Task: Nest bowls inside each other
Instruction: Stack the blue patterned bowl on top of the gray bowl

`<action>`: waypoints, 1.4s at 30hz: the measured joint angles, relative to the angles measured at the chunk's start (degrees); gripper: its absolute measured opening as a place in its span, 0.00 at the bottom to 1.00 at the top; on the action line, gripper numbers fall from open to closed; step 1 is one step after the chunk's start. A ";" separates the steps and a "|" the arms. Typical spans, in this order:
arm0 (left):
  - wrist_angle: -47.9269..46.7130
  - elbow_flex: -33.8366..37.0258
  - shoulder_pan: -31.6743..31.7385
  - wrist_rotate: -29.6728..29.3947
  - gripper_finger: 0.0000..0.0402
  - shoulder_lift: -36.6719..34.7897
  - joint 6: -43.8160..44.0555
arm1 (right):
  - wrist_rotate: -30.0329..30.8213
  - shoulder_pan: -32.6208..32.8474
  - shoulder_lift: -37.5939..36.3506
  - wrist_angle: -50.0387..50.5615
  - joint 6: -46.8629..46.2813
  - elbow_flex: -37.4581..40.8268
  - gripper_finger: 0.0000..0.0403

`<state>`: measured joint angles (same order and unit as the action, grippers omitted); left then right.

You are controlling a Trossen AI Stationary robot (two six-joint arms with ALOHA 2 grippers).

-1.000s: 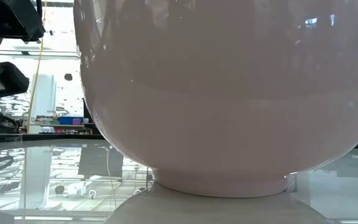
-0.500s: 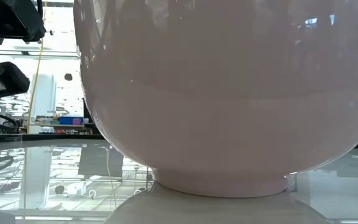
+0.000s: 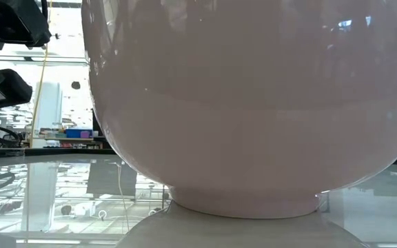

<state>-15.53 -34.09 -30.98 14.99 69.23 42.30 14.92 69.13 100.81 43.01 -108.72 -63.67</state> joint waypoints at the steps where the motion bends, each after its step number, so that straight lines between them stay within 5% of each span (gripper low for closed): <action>1: -0.02 0.00 0.00 0.00 0.31 0.00 0.00 | 0.02 -0.28 -0.03 -0.96 1.31 0.11 0.10; 6: 0.00 0.00 0.00 -0.35 0.31 0.00 0.00 | 2.12 -1.85 -0.99 -2.91 5.33 0.14 0.03; 14: 0.00 0.00 0.00 -0.45 0.31 0.00 -0.02 | 18.87 -5.06 -8.79 -2.73 11.28 0.36 0.00; 23: 0.00 0.00 0.00 -0.67 0.31 0.00 0.00 | 26.60 -11.58 -17.49 -4.88 26.04 0.32 0.00; 32: 0.02 0.00 0.01 -0.74 0.31 0.00 0.24 | 17.07 -23.71 -19.90 -25.54 54.47 0.23 0.00; 42: 0.00 0.00 0.00 -1.05 0.31 -0.02 0.49 | 0.00 -32.52 -14.79 -34.72 64.92 0.06 0.00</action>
<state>-15.53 -34.09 -30.98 13.94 69.21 42.79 14.92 36.62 86.03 8.28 -43.81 -63.61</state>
